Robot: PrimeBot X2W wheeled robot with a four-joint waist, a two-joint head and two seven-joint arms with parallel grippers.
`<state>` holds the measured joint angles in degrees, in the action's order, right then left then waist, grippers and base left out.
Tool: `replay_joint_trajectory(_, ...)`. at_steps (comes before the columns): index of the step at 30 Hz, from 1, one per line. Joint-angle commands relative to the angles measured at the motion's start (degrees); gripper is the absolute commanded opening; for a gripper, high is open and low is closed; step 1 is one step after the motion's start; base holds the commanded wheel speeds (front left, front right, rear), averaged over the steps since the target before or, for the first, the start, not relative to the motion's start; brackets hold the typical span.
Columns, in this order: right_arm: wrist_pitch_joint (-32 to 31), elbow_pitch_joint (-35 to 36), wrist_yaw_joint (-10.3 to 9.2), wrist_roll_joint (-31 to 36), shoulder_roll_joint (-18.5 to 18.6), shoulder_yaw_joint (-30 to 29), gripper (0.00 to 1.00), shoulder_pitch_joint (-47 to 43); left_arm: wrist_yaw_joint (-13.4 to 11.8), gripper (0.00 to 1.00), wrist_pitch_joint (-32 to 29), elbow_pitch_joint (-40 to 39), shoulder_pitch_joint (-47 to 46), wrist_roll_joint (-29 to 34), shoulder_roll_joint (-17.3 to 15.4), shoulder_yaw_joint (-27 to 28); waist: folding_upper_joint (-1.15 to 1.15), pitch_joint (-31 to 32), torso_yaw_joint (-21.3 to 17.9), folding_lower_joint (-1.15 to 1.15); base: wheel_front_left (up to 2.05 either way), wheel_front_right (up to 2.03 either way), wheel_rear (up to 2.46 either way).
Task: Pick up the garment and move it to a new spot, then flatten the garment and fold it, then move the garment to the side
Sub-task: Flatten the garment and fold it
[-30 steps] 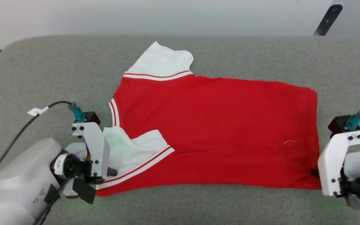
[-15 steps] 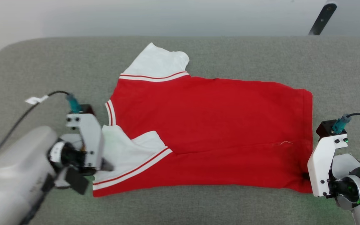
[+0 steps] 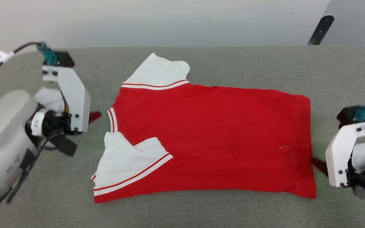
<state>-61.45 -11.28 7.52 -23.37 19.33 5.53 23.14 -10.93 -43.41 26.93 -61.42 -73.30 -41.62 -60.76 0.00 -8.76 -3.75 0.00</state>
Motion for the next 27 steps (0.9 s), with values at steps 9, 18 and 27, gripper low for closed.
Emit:
replay_joint_trajectory(9,22.78,13.79,-0.08,2.53,-3.76,-3.52,1.0,-4.02,7.68,1.0,15.43,4.43,-4.26,6.44,2.54,1.87,0.0,-1.51,-3.81,0.0,0.0,0.0,0.0)
replay_joint_trajectory(18,48.46,16.62,-0.08,8.24,-6.3,1.2,1.0,-9.27,14.42,1.0,24.45,12.63,-9.66,10.14,4.24,2.67,0.0,-7.07,-9.14,0.0,0.0,0.0,0.0)
replay_joint_trajectory(27,62.57,16.6,-0.09,11.35,-9.31,4.35,1.0,-9.18,17.87,1.0,19.96,18.94,-18.84,12.66,2.88,0.67,0.0,-16.18,-15.92,0.0,0.0,0.0,0.0)
